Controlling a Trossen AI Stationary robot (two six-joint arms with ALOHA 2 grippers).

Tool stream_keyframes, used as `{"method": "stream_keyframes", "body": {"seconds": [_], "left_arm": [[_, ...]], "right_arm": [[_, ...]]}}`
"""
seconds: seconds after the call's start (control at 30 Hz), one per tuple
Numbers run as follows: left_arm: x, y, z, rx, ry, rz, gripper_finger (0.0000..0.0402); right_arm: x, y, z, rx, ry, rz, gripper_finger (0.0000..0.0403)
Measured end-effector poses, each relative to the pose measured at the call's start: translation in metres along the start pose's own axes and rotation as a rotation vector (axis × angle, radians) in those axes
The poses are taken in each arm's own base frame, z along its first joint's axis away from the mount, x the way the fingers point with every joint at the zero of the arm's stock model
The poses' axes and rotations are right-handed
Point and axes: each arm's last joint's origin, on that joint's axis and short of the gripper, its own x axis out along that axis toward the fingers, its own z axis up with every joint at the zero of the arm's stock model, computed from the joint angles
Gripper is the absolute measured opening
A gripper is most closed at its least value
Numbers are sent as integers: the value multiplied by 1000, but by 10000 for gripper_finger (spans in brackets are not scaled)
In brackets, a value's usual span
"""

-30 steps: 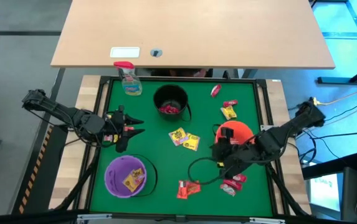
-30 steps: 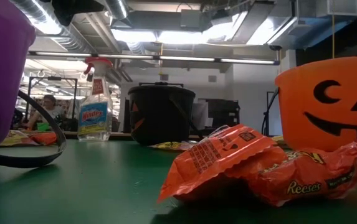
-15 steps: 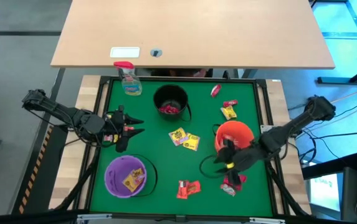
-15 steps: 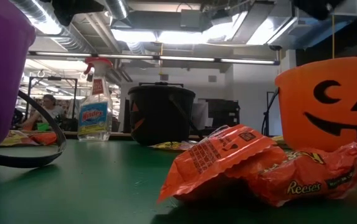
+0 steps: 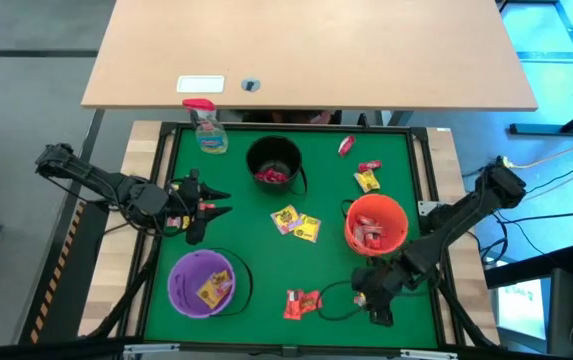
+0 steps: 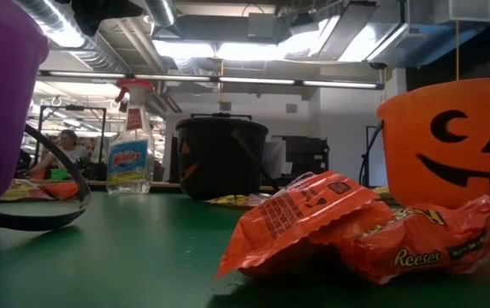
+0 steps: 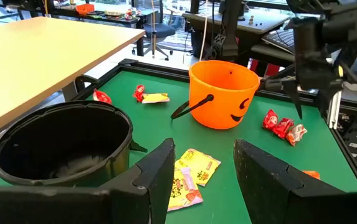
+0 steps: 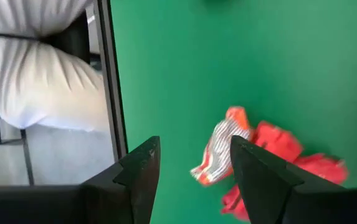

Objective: Sort candy
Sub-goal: Put the orange candy into the orange bucket

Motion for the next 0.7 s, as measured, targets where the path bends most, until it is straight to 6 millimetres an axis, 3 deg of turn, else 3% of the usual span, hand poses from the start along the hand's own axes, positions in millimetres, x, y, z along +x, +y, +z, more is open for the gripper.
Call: {"method": "stream_keyframes", "body": {"seconds": [0.43,0.7], "left_arm": [[0,0,0,-1,0,0,156],[0,0,0,-1,1,0,156]], "right_arm": [[54,1,-14,33,105,-138,193],[65,-3,-14,39,116,-177,193]]}}
